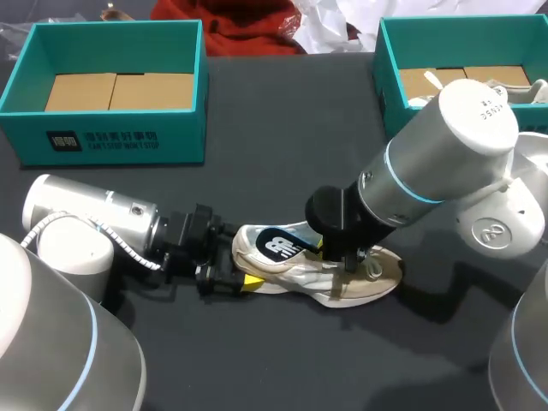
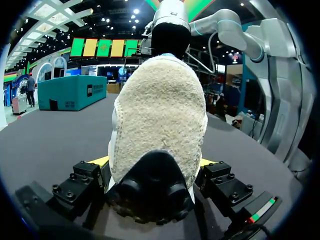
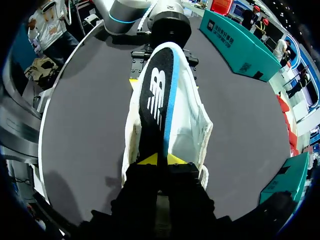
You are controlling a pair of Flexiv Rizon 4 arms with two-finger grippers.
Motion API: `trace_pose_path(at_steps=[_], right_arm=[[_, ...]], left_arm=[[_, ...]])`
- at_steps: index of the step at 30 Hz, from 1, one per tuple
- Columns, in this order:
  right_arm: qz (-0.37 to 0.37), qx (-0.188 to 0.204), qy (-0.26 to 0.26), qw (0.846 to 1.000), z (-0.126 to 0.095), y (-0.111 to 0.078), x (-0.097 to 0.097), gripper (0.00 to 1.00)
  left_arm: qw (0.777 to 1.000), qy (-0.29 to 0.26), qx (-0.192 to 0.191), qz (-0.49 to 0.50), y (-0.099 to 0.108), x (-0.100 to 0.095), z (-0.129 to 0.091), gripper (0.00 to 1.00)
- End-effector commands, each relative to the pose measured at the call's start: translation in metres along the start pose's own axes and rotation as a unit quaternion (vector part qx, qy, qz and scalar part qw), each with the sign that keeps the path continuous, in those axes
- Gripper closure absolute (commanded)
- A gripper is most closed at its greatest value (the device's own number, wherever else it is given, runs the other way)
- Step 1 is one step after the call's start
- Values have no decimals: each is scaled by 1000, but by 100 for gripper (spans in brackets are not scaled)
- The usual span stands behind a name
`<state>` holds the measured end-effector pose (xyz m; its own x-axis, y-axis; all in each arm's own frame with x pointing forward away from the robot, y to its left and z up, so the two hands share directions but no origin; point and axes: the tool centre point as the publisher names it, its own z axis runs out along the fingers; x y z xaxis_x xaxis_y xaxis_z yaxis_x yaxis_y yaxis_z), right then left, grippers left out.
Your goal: Take the shoe out of the shoebox, open the shoe tongue, remove and reinsert the insole, then place the shoe into the shoebox
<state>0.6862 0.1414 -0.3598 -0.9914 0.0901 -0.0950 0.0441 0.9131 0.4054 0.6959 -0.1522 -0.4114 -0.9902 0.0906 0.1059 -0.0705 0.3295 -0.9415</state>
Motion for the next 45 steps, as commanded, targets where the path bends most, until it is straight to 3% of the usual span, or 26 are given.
trace_pose_path(at_steps=[1, 13, 43, 44, 45], right_arm=[[-24, -1, 4, 1000, -10, 2, 2, 100], [-88, 55, 31, 994, -13, 44, -1, 100], [-151, 45, 33, 987, -16, 93, -2, 100], [-147, 49, 35, 987, -15, 94, -3, 96], [-141, 51, 37, 988, -15, 95, -4, 85]], left_arm=[[1000, 0, -1, 0, 4, -1, 2, 100], [1000, 0, -1, 0, 4, -1, 2, 100], [1000, 0, -1, 0, 4, -1, 2, 100], [1000, 0, -1, 0, 4, -1, 2, 100], [1000, 0, -1, 0, 4, -1, 2, 100]])
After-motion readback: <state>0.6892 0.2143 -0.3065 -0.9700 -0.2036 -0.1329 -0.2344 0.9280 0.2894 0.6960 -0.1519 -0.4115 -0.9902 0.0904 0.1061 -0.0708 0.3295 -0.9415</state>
